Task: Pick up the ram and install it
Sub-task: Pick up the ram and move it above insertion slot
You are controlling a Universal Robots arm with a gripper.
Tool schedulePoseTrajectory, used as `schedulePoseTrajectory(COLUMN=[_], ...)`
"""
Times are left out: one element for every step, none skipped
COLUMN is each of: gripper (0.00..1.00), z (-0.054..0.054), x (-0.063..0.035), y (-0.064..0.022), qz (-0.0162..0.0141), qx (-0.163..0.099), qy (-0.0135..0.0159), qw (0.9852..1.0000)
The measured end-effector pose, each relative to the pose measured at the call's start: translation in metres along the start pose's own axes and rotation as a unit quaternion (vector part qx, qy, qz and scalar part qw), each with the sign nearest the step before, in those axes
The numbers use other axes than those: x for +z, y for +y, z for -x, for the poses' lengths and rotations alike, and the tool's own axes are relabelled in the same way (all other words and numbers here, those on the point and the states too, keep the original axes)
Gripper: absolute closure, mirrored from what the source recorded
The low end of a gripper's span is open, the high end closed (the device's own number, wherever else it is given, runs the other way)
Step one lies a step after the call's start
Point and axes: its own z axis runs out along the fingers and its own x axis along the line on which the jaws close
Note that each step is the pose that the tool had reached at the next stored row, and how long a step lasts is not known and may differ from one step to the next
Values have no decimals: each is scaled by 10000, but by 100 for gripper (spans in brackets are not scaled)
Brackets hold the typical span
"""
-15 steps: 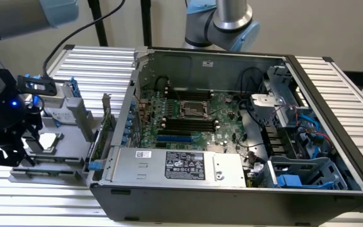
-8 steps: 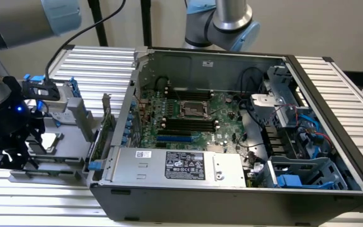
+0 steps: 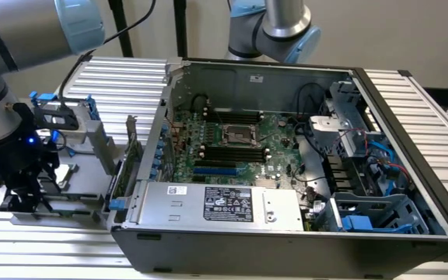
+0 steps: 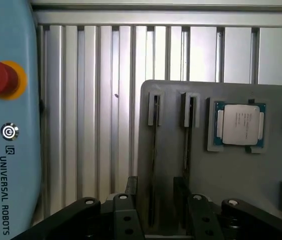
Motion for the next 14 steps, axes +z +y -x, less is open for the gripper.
schedulePoseTrajectory(gripper=[58,58,58,58,58,58,58,58,58,58,58,58,58,58], z=[2,4,4,5,5,5,6,6,6,6,6,7,7,7], x=[18,37,54,73,91,109,127,146,164,183,200,218,236,254], y=[0,-1,-1,-2,-2,-3,-3,-4,-4,-5,-5,-6,-6,-6], qz=[0,-1,0,0,-1,0,0,0,0,-1,0,0,0,0], qx=[-4,-6,-7,-7,-8,-8,-8,-8,-8,-8,-8,-9,-9,-10], qy=[0,0,0,0,0,0,0,1,0,0,0,0,0,0], qw=[10000,10000,10000,10000,10000,10000,10000,10000,10000,10000,10000,10000,10000,10000])
